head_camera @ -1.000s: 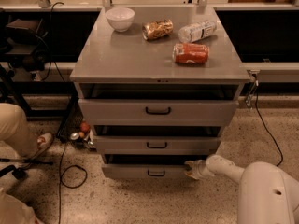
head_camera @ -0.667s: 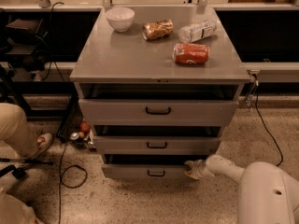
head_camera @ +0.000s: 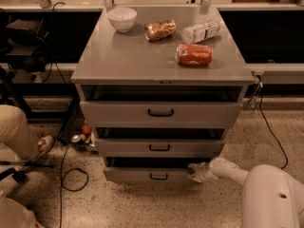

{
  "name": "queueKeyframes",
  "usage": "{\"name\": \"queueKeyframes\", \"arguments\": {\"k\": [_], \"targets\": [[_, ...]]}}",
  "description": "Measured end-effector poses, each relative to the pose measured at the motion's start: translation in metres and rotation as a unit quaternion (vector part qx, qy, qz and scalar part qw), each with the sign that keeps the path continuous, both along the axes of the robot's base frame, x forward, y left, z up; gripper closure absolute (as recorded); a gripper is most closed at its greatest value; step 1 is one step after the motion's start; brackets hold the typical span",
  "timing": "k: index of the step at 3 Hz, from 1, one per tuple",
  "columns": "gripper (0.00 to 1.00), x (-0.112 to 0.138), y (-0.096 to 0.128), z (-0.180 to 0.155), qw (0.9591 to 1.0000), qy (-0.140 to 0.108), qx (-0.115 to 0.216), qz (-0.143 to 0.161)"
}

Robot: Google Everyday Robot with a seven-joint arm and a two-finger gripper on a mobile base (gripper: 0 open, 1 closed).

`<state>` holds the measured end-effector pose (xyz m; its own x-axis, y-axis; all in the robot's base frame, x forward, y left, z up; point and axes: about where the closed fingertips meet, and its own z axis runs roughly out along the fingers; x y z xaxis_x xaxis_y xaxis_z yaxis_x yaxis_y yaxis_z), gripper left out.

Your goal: Open bottom drawer

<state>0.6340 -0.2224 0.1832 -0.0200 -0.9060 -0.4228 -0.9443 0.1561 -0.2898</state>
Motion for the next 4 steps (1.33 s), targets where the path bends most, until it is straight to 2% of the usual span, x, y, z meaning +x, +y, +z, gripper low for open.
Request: {"name": "queueKeyframes", "arguments": {"k": [1, 2, 4], "targets": [[0.0, -0.001, 0.002, -0.002, 1.0, 0.001, 0.001, 0.001], [0.0, -0.001, 0.003, -0.002, 1.0, 0.002, 0.001, 0.002], [0.0, -0.002, 0.023, -0.022, 0.9994, 0.015, -0.009, 0.031]]}}
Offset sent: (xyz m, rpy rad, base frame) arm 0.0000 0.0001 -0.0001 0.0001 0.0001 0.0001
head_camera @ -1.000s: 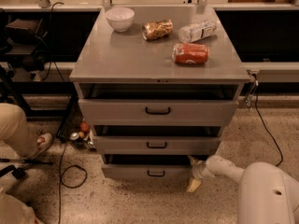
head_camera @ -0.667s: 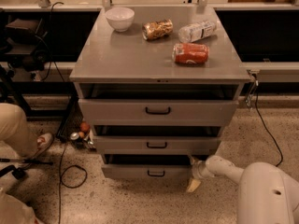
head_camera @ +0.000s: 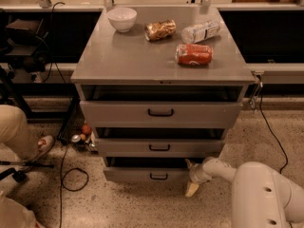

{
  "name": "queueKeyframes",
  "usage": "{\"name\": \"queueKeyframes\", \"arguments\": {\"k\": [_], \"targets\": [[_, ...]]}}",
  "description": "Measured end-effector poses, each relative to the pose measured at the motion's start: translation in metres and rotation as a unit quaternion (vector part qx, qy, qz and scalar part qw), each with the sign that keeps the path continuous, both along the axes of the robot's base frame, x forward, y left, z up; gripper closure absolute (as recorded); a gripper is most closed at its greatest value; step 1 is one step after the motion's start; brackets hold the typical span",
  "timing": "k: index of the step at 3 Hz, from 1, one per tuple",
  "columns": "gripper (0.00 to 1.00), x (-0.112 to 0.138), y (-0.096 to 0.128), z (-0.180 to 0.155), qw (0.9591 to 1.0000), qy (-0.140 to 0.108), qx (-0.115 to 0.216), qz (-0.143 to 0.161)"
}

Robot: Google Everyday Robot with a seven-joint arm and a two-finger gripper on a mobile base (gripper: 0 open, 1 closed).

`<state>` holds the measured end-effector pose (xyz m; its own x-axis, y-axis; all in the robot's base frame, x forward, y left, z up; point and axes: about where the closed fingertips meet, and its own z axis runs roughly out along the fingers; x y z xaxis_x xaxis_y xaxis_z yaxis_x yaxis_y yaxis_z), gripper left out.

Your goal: Open bottom drawer

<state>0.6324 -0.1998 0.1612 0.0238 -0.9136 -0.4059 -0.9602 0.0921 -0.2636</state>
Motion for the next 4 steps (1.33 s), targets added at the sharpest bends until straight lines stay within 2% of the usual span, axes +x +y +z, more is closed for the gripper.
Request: {"name": "queueKeyframes", "arguments": {"k": [2, 3, 4], "targets": [[0.44, -0.002, 0.004, -0.002, 0.9999, -0.003, -0.014, 0.0], [0.68, -0.009, -0.011, 0.016, 0.9993, -0.016, -0.028, -0.017], [0.91, -0.032, -0.028, 0.036, 0.998, -0.026, -0.017, -0.055]]}}
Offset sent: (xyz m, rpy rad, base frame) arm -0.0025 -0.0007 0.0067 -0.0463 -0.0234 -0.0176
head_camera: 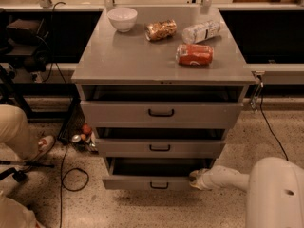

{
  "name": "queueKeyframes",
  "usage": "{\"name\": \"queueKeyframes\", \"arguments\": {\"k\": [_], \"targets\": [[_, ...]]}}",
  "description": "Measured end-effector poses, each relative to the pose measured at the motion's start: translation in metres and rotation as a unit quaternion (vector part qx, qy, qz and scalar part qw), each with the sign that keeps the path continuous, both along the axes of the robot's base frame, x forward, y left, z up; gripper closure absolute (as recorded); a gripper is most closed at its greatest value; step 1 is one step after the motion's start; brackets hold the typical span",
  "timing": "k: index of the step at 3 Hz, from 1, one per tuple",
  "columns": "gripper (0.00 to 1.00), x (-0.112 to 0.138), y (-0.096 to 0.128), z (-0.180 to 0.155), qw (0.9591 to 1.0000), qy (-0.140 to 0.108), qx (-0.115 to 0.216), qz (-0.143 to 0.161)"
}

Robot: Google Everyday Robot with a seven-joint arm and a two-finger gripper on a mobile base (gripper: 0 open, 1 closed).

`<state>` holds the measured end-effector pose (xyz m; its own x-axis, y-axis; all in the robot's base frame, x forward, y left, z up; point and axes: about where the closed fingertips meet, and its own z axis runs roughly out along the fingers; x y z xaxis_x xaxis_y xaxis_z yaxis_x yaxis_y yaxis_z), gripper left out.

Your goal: Open bottom drawer

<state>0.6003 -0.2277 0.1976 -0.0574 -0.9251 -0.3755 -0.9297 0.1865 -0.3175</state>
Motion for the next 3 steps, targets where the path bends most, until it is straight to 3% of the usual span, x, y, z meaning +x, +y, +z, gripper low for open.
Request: {"name": "queueKeyframes", "arguments": {"k": [1, 2, 3], "targets": [[1.0, -0.001, -0.001, 0.001, 1.0, 0.0, 0.001, -0.002], [1.0, -0.025, -0.011, 0.0, 0.9994, 0.006, 0.022, -0.026], [1.0, -0.025, -0.011, 0.0, 0.9994, 0.006, 0.022, -0.026]]}}
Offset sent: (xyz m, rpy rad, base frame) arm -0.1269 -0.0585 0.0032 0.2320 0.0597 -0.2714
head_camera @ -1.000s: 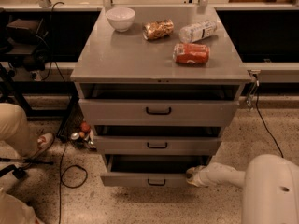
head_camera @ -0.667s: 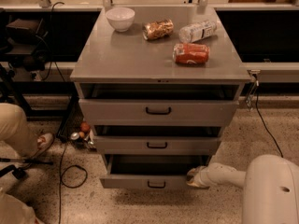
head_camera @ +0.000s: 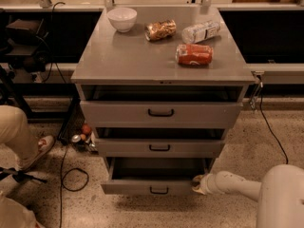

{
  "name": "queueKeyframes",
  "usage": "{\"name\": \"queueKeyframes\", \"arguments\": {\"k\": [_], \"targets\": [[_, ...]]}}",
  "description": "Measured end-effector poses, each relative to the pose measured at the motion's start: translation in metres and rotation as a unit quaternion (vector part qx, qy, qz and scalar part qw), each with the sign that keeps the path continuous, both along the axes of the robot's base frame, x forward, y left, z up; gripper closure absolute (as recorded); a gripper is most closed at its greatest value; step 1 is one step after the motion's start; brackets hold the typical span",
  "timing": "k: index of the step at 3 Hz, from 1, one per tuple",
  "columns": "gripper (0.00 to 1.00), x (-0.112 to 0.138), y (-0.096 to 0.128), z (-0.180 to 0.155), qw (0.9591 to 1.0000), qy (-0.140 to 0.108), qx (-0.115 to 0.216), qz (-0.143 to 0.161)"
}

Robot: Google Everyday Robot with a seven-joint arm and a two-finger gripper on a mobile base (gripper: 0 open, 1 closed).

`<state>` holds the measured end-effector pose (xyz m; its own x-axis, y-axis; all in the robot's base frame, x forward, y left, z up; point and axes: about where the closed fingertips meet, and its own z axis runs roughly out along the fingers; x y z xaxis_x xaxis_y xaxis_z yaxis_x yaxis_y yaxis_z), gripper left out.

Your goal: Open bottom drawer

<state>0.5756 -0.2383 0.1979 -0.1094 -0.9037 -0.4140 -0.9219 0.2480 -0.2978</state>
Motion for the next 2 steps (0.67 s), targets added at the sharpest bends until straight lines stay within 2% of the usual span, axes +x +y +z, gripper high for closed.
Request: {"name": "queueKeyframes", "arguments": {"k": [1, 2], "targets": [[1.0, -0.0205, -0.0048, -0.0035, 0.9999, 0.001, -0.003, -0.013], [1.0, -0.0205, -0.0048, -0.0035, 0.9999, 0.001, -0.003, -0.013]]}}
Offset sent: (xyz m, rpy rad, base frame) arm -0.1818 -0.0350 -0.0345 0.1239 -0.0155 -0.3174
